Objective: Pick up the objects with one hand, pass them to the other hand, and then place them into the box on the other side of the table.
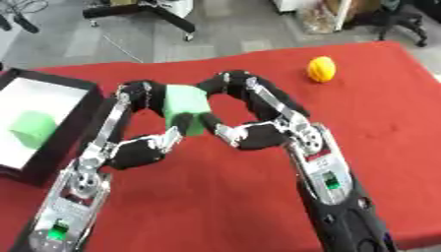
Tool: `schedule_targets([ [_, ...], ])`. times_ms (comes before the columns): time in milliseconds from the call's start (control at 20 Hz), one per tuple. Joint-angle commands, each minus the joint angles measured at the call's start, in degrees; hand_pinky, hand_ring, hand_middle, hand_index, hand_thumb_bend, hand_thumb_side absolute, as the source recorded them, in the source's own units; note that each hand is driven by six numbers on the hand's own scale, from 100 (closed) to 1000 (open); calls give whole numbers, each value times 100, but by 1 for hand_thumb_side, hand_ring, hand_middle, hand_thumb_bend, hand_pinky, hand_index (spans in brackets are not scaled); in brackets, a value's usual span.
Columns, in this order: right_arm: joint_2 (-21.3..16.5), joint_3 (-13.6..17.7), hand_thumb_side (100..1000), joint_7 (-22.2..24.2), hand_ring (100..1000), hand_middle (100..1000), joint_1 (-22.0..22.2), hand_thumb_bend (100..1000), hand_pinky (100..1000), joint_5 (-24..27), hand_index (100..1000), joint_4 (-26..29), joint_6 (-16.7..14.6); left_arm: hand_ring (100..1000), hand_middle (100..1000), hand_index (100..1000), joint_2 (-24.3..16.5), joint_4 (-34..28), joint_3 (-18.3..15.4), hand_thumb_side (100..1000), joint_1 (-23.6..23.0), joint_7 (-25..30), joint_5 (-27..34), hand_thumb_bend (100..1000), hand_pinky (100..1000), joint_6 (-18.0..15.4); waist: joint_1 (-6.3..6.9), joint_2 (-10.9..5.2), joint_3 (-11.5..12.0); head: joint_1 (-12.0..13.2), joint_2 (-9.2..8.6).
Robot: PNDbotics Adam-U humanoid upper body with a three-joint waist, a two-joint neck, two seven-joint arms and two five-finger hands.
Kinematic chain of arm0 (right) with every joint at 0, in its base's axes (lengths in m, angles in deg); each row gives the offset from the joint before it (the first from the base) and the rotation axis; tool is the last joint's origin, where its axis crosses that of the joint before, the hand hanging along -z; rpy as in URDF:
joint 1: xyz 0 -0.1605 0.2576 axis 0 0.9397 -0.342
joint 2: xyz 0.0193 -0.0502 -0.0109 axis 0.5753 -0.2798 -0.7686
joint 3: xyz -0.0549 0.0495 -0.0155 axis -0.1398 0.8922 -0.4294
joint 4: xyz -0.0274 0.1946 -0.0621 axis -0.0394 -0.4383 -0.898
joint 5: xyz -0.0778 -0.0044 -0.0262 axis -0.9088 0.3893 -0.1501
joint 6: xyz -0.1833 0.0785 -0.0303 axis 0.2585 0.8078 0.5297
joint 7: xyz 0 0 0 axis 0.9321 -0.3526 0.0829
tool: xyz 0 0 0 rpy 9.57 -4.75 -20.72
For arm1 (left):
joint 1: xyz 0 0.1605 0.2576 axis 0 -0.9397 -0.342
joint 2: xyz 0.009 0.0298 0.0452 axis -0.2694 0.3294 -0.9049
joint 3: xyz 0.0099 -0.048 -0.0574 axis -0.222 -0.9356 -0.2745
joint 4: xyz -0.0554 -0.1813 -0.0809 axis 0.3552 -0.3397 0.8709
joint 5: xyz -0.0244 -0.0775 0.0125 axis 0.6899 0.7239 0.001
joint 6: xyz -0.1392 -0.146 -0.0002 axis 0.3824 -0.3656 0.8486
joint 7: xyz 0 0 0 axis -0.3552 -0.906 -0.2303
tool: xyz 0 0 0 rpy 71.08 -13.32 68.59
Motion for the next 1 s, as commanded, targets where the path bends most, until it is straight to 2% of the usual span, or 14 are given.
schedule_targets([
  [50, -38, 52, 361, 32, 821, 615, -91, 205, 832, 132, 569, 215, -9, 467, 454, 566, -126, 22, -260, 413, 19, -87, 35, 100, 533, 18, 1, -58, 9, -21, -12],
  [250, -39, 45, 525, 66, 833, 651, -101, 356, 838, 186, 676, 207, 17, 466, 452, 563, -125, 17, -267, 416, 24, -100, 56, 100, 533, 1, 0, -59, 15, -24, -12],
  [450, -41, 35, 628, 139, 848, 710, -107, 454, 844, 270, 798, 203, 6, 466, 452, 563, -122, 18, -268, 415, 27, -93, 86, 100, 532, -11, -3, -60, 21, -21, -12],
  [750, -45, 64, 676, 12, 850, 741, -105, 463, 844, 332, 875, 200, 35, 467, 452, 563, -124, 23, -291, 415, 21, -98, 93, 100, 533, -19, -2, -62, 22, -26, -12],
  [1000, -53, 121, 664, -331, 843, 741, -84, 430, 843, 289, 879, 243, 78, 470, 456, 556, -190, 2, -397, 413, -21, -171, 35, 100, 538, -3, 2, -61, 17, -29, -12],
])
